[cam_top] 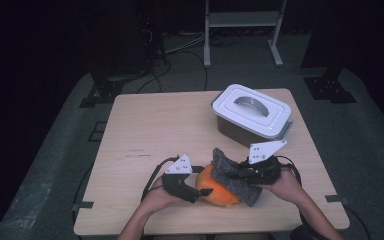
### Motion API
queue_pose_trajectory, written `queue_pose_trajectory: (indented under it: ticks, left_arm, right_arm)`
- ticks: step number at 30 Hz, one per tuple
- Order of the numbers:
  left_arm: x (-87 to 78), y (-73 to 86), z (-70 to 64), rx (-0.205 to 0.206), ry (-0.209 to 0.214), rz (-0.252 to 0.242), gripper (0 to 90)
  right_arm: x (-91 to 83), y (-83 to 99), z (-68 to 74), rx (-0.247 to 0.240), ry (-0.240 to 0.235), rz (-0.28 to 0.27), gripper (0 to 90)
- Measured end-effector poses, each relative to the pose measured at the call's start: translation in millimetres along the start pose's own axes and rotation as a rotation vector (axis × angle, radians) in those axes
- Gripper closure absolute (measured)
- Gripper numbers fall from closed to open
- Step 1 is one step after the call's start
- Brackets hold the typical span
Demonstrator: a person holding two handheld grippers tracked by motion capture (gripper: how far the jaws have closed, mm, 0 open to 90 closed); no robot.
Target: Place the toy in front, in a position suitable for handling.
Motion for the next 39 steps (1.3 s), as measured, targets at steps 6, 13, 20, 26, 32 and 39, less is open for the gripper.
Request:
queue_pose_trajectory:
  ticks: [6,13,20,26,32,39]
  left_arm:
    - [-2.5,4.5,5.1,0.008,-0.029,0.018,21.9]
    - [-4.6,-1.1,-0.2,0.026,-0.023,0.012,20.8]
    - [-5.7,11.9,3.4,0.000,-0.006,0.026,22.8]
    - [-7.1,18.8,4.3,-0.001,-0.004,0.047,22.7]
    - [-9.9,5.0,0.5,0.029,-0.011,0.002,19.7]
    - [-5.6,-0.3,0.8,0.046,-0.018,0.013,21.6]
  right_arm:
    - [2.5,12.0,-6.6,0.035,0.001,0.028,75.2]
    - [18.2,6.8,5.2,0.018,-0.038,0.013,75.1]
    - [16.3,11.9,3.9,0.033,-0.034,-0.004,75.0]
    - [13.5,35.2,-1.9,0.103,-0.042,-0.033,74.9]
    - [10.9,41.2,-2.5,0.124,-0.034,-0.040,74.8]
    - [14.9,24.9,0.5,0.077,-0.031,-0.038,74.5]
Point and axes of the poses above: each handheld gripper's, and its own axes: x roughly forward along the jaws, y roughly out of its underside, z roughly to its left, the point moved 5 cm from there along x, roughly forward along the jaws, and after that the axes turned 12 degrees about z, right-handed, at the moved point
